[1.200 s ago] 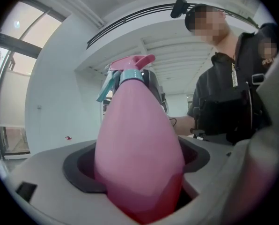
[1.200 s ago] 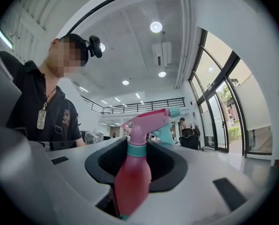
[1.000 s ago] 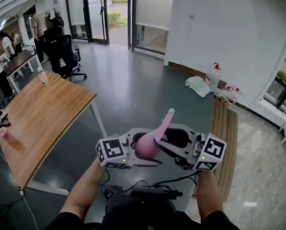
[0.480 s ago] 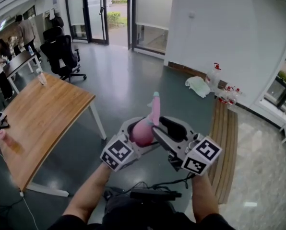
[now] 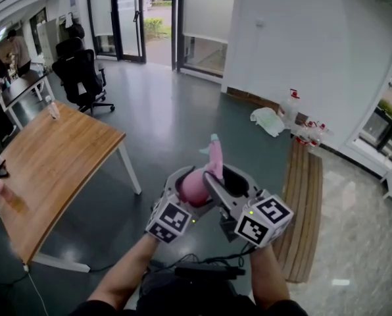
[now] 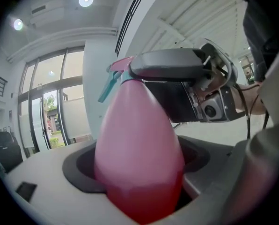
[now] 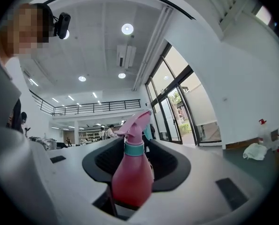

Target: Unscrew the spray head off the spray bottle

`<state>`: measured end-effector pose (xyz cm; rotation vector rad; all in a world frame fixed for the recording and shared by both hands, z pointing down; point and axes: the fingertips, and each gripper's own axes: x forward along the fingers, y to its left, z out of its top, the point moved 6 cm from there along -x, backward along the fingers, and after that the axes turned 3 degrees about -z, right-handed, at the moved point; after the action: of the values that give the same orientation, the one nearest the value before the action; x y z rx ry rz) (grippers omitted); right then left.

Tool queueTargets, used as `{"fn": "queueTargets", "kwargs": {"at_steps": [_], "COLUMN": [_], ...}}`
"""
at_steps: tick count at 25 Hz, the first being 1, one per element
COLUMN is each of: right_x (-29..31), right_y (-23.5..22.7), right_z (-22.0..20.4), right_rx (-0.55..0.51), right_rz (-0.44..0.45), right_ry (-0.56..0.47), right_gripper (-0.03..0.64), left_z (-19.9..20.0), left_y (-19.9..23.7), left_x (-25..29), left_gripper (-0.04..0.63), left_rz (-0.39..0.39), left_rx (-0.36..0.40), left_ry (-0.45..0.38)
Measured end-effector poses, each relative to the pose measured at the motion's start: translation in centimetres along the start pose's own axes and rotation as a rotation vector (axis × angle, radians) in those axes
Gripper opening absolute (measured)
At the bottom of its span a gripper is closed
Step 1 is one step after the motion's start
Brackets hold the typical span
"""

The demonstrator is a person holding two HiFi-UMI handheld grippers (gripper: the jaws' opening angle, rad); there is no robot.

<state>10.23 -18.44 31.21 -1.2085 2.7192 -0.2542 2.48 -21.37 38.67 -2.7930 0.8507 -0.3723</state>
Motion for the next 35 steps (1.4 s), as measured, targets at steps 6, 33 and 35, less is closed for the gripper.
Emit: {"fn": "queueTargets", "kwargs": {"at_steps": [6,33,35], "right_x": [-0.3,-2.9,-3.1], "right_y": [0.5,2.3,2.3], "right_z": [0.4,1.1,1.1], "right_rx": [-0.049,-0.151,-0.148], "right_rz": [0.026,0.541,0.558], "right_ry": [0.028,0.091,0.087], "right_gripper": [0.133,0.130,0.132], "left_z": [0.4,1.5,1.9], "left_y": [-0.5,-4.6,-4.7], "left_x": [0.1,-2.7,-2.8], "left_gripper": [0.445,0.443,0.443], "left_rz": [-0.031,-0.687,-0.703], "left_rx": [0.000,-0.075,-0.072], "left_ry": [0.001,-0.107,-0.113]}}
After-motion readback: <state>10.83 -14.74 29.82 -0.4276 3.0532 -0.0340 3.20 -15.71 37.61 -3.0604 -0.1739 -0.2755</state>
